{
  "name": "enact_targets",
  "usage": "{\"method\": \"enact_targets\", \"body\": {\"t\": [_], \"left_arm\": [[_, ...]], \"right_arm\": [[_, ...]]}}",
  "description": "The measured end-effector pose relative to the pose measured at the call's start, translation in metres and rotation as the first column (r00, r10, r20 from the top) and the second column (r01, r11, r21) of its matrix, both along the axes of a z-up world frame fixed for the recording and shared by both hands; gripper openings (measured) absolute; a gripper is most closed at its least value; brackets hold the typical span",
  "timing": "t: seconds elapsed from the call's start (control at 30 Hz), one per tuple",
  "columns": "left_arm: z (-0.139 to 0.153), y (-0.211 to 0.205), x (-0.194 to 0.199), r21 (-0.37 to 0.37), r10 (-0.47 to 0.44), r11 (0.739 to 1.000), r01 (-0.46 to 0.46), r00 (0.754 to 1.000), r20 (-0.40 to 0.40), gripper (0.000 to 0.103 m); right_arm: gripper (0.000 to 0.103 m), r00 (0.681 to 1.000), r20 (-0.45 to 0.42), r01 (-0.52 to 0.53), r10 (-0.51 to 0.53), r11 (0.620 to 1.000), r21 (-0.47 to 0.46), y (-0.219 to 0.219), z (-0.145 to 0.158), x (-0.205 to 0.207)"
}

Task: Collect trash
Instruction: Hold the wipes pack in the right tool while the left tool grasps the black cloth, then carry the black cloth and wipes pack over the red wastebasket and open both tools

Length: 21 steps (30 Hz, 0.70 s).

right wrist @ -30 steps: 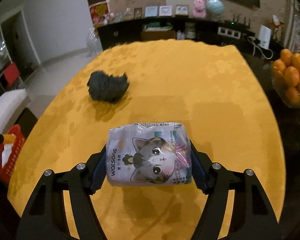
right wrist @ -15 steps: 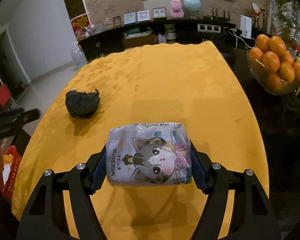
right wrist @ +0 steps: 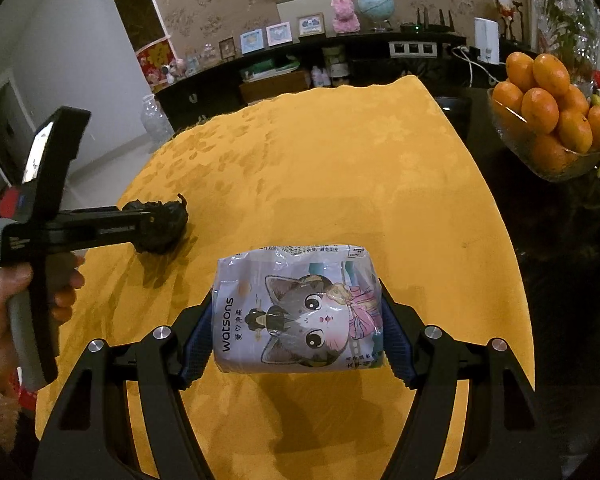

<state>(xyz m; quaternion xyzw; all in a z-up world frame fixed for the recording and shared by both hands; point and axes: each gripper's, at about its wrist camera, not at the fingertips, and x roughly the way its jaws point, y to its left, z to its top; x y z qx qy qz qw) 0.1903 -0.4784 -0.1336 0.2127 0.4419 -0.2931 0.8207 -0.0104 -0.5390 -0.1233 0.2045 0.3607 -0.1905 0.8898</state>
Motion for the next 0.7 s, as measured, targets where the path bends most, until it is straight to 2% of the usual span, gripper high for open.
{"method": "enact_targets", "body": {"t": [0.03,0.1,0.17,0.2,0.23,0.43,0.7], "left_arm": [[-0.002,-0.001,0.001,-0.003,-0.004,1.0,0.004,1.0,-0.007,0.083],[-0.006,-0.003,0.002,0.0,-0.013,1.0,0.013,1.0,-0.025,0.063],[-0.008,-0.003,0.002,-0.004,-0.013,1.0,0.013,0.999,-0.035,0.055],[-0.008,-0.002,0.001,-0.015,-0.022,1.0,0.021,0.999,-0.036,0.044],[-0.008,-0.002,0.001,-0.021,-0.03,0.999,0.03,0.998,-0.048,0.04],[0.0,0.015,-0.009,-0.072,-0.04,0.997,0.035,0.997,-0.068,0.039],[0.026,0.056,-0.038,-0.115,-0.05,0.992,0.05,0.999,-0.001,0.039]], "right_arm": [[0.068,1.0,-0.001,0.0,0.0,1.0,0.005,-0.001,-0.001,0.0],[0.068,1.0,-0.003,-0.001,0.001,1.0,0.018,-0.002,-0.003,-0.001],[0.068,1.0,-0.004,-0.002,0.002,1.0,0.025,-0.003,-0.003,-0.001],[0.068,1.0,-0.005,-0.002,0.002,1.0,0.029,-0.003,-0.004,-0.001],[0.068,1.0,-0.006,-0.002,0.002,1.0,0.03,-0.004,-0.004,0.0],[0.068,1.0,-0.01,0.0,0.001,0.999,0.032,-0.004,-0.004,0.001],[0.068,1.0,-0.017,-0.011,0.011,1.0,0.001,0.003,-0.003,0.004]]}}
